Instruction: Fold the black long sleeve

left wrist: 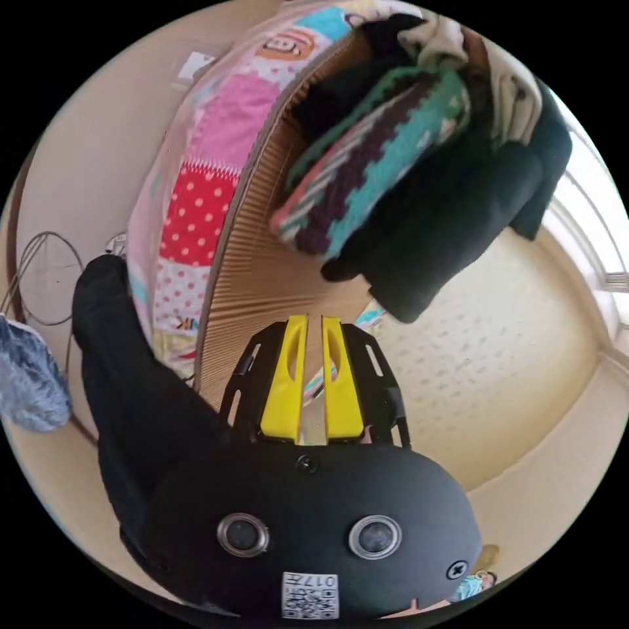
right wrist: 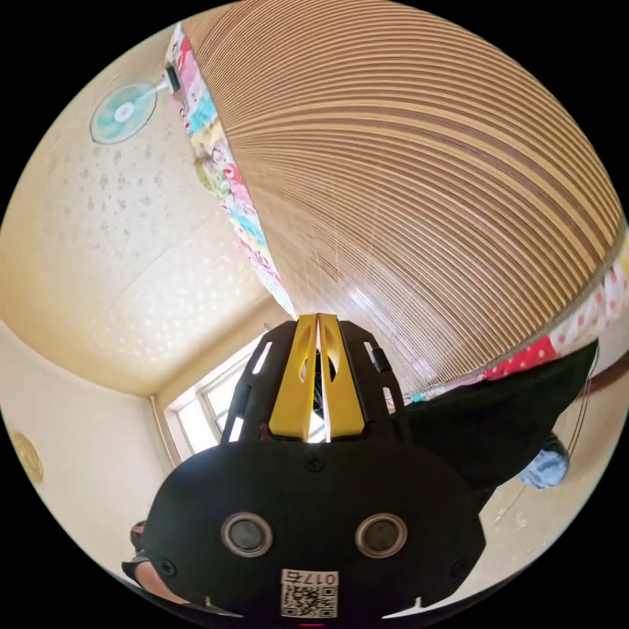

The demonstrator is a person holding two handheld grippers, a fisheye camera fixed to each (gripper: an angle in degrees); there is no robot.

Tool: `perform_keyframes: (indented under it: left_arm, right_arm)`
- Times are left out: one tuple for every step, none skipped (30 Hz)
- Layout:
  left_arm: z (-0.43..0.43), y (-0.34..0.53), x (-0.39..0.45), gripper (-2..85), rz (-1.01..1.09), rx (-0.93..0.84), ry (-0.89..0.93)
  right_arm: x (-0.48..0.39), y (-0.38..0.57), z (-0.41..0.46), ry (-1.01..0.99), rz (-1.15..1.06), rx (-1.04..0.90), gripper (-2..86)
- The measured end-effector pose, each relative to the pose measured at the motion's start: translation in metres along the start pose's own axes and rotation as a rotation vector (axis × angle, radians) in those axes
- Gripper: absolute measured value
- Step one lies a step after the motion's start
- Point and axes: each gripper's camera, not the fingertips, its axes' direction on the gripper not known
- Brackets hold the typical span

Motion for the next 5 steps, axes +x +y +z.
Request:
perform_keyframes:
  left_arm:
    - [-0.023,-0.001,0.000,4.1,-0.001,0.117,0.149]
    - [-0.033,-0.001,-0.001,4.3,-0.009,0.178,0.222]
    - [-0.052,0.001,-0.006,4.8,-0.036,0.318,0.405]
    - [-0.065,0.002,-0.015,4.9,-0.072,0.460,0.641]
    - [-0.068,0.002,-0.019,4.9,-0.094,0.523,0.776]
  right_arm:
    - [0.018,0.008,-0.006,-0.032,0.048,0.064,0.4]
    - [0.034,0.016,-0.014,-0.078,0.089,0.134,0.4]
    - [0.041,0.020,-0.018,-0.105,0.107,0.170,0.4]
    - [0.056,0.028,-0.026,-0.161,0.140,0.246,0.4]
    - [0.068,0.036,-0.034,-0.219,0.167,0.325,0.4]
